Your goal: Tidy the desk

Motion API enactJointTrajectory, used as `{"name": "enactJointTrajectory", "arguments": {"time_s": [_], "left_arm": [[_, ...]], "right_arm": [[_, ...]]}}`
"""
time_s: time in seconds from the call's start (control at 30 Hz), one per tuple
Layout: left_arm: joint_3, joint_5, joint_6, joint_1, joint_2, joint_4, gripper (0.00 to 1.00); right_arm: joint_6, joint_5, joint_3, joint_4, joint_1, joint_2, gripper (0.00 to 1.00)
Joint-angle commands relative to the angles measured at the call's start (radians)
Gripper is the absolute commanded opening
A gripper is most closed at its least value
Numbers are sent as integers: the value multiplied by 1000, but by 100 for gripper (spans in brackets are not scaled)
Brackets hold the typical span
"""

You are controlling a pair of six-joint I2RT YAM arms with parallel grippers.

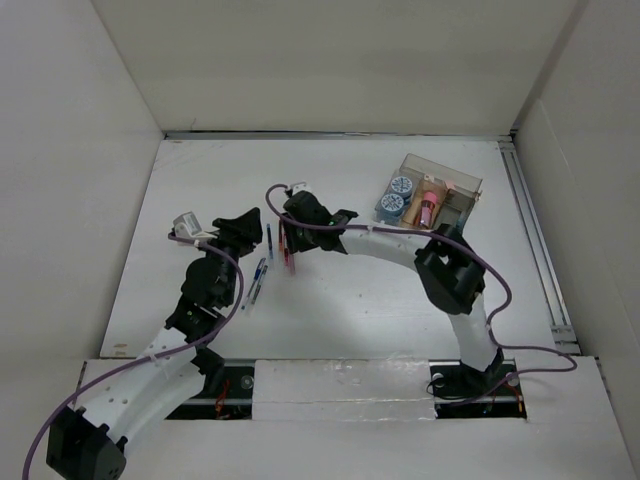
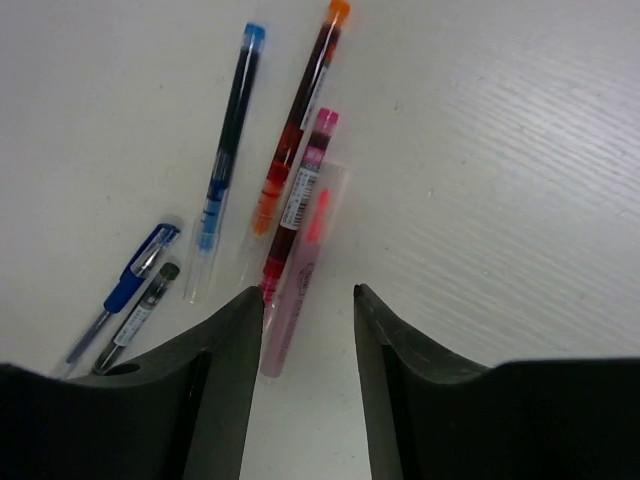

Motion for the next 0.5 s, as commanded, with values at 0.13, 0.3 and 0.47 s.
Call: {"name": "enactJointTrajectory", "arguments": {"time_s": [0.13, 0.3, 0.47], "left_arm": [[5, -19, 0, -7, -12, 35, 53], [6, -9, -5, -7, 2, 41, 53], [9, -1, -5, -7, 2, 38, 53]], "right_arm": [[6, 3, 160, -127, 11, 90, 44], [10, 6, 195, -150, 20, 134, 38], [10, -6, 232, -176, 20, 170, 36]]}}
